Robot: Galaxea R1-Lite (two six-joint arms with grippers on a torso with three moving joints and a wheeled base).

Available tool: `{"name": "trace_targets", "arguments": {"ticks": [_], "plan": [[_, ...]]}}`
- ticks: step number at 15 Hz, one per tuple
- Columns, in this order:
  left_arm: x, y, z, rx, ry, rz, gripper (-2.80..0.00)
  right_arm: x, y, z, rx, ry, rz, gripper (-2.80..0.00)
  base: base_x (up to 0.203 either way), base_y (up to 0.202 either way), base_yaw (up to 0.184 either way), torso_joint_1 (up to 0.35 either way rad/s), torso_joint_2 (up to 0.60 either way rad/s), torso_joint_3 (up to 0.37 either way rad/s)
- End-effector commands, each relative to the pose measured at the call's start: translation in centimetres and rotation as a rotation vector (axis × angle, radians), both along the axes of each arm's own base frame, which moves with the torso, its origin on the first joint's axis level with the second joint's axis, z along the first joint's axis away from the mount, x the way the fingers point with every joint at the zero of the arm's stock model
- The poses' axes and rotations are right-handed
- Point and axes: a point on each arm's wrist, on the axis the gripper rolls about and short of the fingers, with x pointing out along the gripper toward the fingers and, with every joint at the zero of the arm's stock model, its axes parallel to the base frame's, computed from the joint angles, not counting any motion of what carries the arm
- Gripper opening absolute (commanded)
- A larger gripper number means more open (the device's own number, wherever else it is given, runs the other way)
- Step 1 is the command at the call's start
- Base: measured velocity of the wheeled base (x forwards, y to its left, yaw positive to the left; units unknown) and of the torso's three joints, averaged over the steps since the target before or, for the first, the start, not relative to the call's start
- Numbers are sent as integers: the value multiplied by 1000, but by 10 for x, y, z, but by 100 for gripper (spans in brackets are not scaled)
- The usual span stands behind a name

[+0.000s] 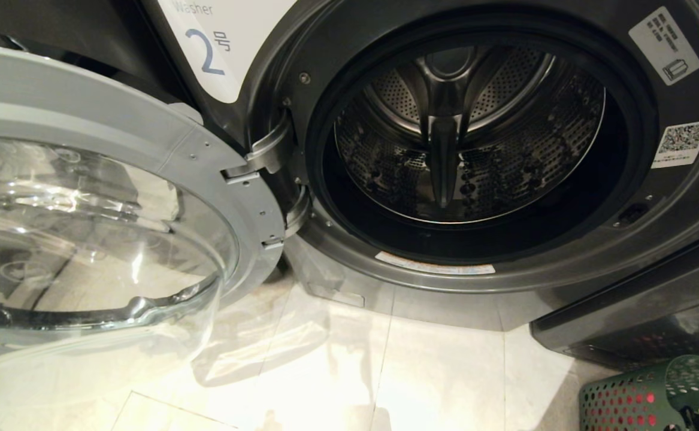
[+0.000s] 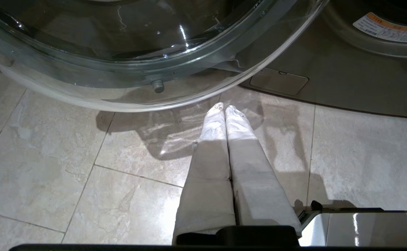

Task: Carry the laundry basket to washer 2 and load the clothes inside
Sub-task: Place the clothes into the washing machine

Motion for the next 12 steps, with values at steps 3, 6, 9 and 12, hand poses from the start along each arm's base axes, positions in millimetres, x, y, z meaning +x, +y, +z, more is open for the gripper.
{"name": "trace_targets", "arguments": {"ticks": [3,6,9,12], "plan": [[0,0,0,0,3,0,-280,10,10,-28,-1,-22,22,0,0,0,0,0,0,0],[0,0,0,0,3,0,-280,12,26,-25,98,-70,111,0,0,0,0,0,0,0],[0,0,0,0,3,0,-280,17,41,-18,162,-87,166,0,0,0,0,0,0,0],[0,0,0,0,3,0,-280,22,58,-10,222,-92,205,0,0,0,0,0,0,0]]}}
